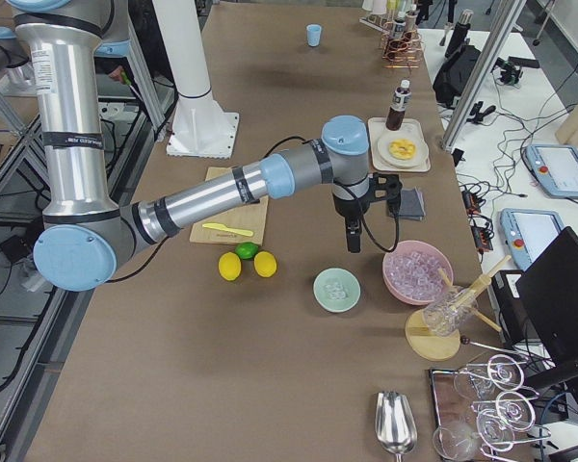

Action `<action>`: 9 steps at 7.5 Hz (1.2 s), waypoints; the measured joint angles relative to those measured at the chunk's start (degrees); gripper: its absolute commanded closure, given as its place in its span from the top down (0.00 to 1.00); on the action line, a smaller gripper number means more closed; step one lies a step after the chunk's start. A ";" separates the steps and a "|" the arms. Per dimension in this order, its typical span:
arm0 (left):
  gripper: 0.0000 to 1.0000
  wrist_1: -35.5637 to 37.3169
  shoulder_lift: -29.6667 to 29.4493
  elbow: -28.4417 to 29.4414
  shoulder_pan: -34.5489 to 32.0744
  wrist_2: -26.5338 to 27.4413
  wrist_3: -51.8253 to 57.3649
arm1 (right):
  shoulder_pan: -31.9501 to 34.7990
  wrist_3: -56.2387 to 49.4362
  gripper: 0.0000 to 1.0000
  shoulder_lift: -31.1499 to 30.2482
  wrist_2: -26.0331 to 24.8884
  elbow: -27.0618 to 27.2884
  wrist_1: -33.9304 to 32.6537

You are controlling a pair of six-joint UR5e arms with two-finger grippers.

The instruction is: Pour ice into bowl

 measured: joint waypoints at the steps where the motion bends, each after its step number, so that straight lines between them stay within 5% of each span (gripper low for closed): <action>1: 0.97 -0.05 0.13 0.08 0.09 0.03 0.24 | -0.06 0.08 0.99 0.08 -0.52 1.85 -1.77; 5: 0.97 -0.36 0.25 0.48 0.34 1.45 3.75 | -1.07 -0.28 0.99 2.09 -1.12 4.64 -9.85; 9: 0.97 -0.47 -0.29 3.94 0.77 3.38 9.74 | -3.66 -2.73 0.99 2.75 -1.06 -12.33 6.76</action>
